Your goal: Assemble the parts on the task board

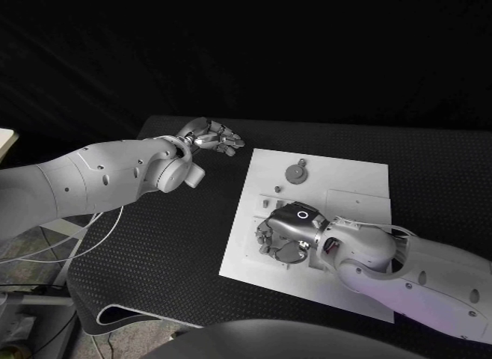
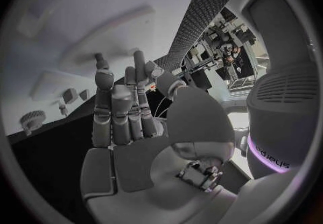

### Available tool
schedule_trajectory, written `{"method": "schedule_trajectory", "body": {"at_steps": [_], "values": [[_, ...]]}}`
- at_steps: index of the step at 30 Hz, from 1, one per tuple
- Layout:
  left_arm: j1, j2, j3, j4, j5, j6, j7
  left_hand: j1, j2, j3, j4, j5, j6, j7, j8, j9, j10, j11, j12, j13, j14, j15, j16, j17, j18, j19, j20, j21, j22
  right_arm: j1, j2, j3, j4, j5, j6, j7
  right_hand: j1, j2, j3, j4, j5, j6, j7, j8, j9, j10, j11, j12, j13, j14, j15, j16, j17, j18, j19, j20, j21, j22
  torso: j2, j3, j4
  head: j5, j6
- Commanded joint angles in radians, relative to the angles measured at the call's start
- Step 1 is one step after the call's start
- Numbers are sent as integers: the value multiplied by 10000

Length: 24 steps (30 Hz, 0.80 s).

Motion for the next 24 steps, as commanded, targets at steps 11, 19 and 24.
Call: {"method": "schedule_trajectory", "body": {"at_steps": [11, 19, 24], "values": [[27, 1, 5, 18, 47, 51, 100, 10, 87, -11, 8, -43, -63, 9, 56, -19, -24, -21, 44, -20, 82, -2, -52, 23, 100, 34, 29, 51, -23, -13, -186, 18, 79, -282, 100, -211, 458, 327, -27, 25, 27, 43, -24, 66, 24, 214, -150, 30, 23, -71, -139, 69, 22, 640, 31, -76, 64, 231, -3, 1, -2, 14, -27], [27, 5, 4, 18, 47, 43, 100, 8, 85, -12, 10, -43, -63, 9, 58, -21, -23, -21, 44, -23, 84, -2, -60, 32, 99, 34, 29, 52, -28, -8, -228, 27, 67, -314, 204, -351, 448, 317, -44, 28, 26, 50, -25, 68, 34, 220, -151, 32, 38, -68, -139, 81, 30, 640, 33, -75, 75, 231, -2, -6, -23, 1, -29], [27, 8, 4, 18, 47, 44, 95, 9, 85, -12, 10, -43, -64, 9, 59, -23, -23, -21, 44, -24, 85, -2, -65, 38, 99, 35, 28, 52, -31, -8, -197, 29, 71, -349, 189, -396, 451, 317, -46, 27, 27, 51, -26, 68, 37, 220, -152, 32, 42, -68, -140, 85, 32, 640, 32, -76, 78, 231, 0, 1, 0, -15, -29]]}}
